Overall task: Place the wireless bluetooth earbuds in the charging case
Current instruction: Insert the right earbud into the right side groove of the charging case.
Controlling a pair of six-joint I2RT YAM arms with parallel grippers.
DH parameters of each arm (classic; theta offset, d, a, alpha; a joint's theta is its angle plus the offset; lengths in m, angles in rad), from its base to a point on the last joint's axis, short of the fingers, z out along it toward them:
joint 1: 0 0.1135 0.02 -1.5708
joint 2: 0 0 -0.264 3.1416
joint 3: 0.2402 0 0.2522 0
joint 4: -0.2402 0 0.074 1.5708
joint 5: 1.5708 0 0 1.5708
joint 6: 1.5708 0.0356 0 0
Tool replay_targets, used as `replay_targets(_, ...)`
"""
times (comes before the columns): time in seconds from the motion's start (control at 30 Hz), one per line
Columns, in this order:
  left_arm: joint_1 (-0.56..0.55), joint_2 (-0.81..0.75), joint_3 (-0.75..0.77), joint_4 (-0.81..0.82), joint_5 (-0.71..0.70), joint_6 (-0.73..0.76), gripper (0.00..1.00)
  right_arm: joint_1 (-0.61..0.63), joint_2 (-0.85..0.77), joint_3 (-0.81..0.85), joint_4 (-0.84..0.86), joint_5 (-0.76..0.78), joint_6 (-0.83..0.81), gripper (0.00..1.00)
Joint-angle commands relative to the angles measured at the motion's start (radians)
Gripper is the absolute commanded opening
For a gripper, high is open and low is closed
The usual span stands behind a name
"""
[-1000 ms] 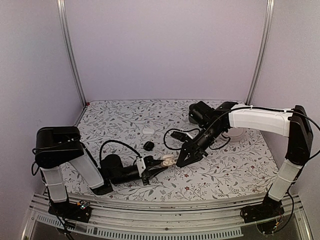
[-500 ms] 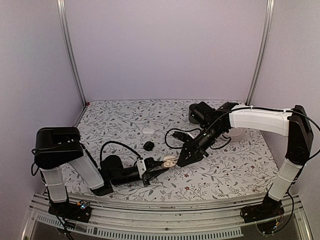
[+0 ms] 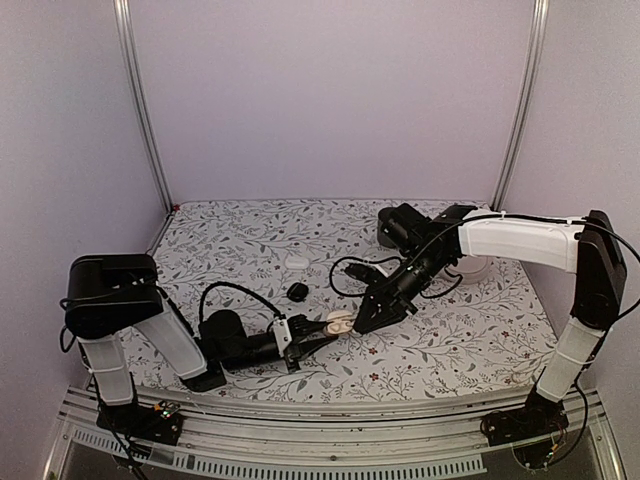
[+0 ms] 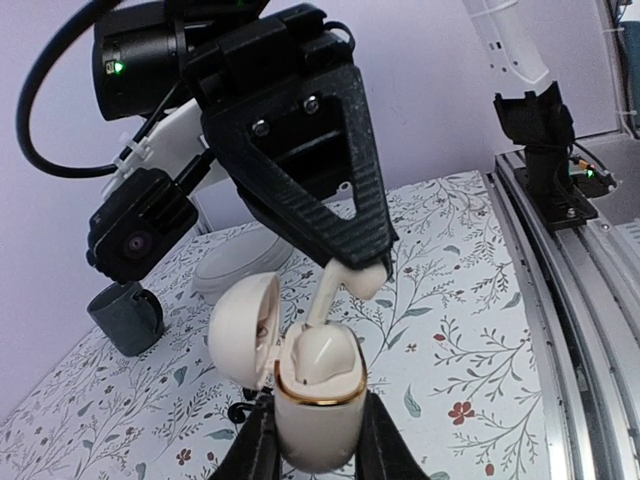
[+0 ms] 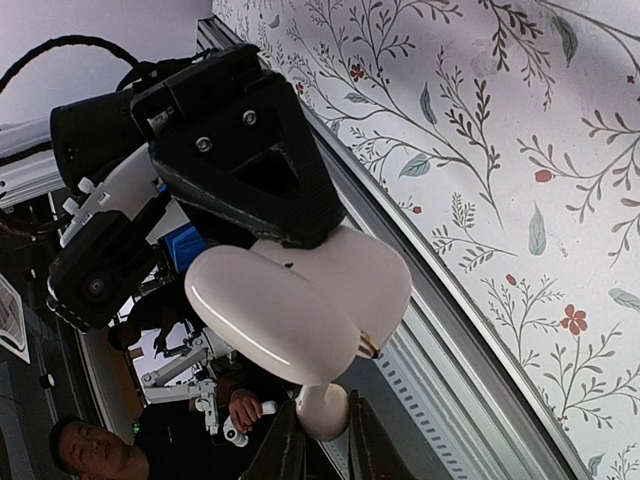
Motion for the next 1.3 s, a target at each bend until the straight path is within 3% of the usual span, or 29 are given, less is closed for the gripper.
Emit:
replay_targets(0.0, -0.018, -0.03, 0.004, 0.301, 0.005, 0.013, 0.0, -0.008, 0.009, -0.008, 0.007, -0.021, 0.005, 0.17)
replay_targets(1.27, -0.042, -0.06, -0.003, 0.302, 0.006, 0.061, 0.0, -0.034, 0.015, -0.057, 0.09, -0.113, 0.205, 0.18)
